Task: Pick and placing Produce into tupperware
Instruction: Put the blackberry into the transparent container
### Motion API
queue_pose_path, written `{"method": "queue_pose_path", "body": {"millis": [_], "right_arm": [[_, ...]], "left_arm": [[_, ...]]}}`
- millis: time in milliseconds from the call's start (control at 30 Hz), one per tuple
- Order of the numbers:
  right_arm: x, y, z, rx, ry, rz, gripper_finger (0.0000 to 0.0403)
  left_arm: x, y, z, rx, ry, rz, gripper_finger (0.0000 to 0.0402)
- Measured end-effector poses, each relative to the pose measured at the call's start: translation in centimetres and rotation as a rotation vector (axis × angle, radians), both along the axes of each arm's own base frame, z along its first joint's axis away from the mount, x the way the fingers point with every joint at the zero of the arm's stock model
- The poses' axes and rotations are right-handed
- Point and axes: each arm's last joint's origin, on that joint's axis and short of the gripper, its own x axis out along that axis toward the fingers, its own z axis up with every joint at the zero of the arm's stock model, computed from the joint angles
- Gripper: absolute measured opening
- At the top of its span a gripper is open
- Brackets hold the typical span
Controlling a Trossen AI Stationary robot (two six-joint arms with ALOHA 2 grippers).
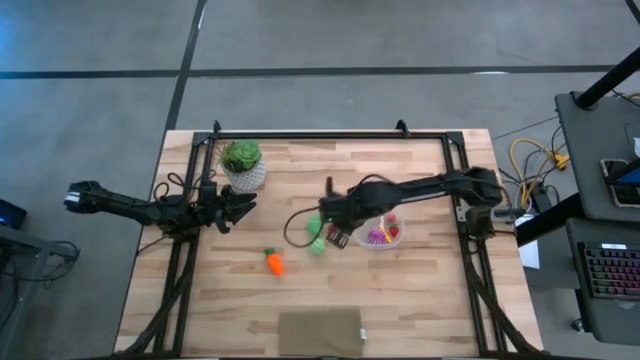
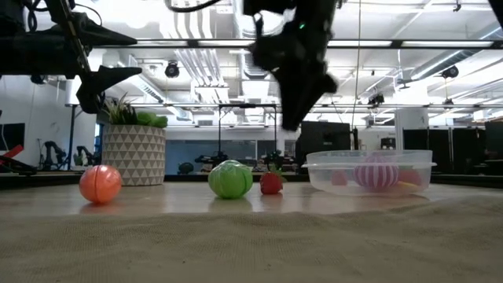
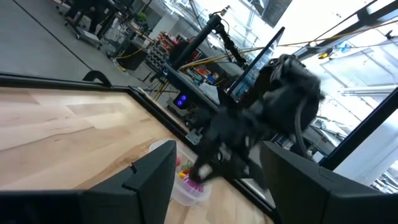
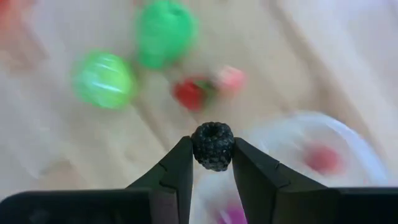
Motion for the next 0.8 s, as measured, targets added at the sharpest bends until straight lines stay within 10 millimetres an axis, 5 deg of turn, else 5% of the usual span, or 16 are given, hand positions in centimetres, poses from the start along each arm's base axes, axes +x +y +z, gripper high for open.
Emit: {"method": "queue_pose_path", "body": {"millis": [167, 600, 800], "right_arm": [[-3.4, -1.0, 1.1, -0.024, 0.171, -0.116, 0.0093], [-7.1, -3.1, -5.2, 0.045, 0.391, -0.281, 0.0095], [-8.0, -3.6, -5.6, 0.038, 0.404, -0.324, 0.0134]], "left_arm": [[0.0, 0.0, 0.0, 0.000, 0.000, 0.000, 0.0219], [-0.1, 0.0, 0.1, -0.003, -0.010, -0.001, 0.0219], [0.0, 0.0, 0.1, -0.003, -0.007, -0.001, 0.0219]]}}
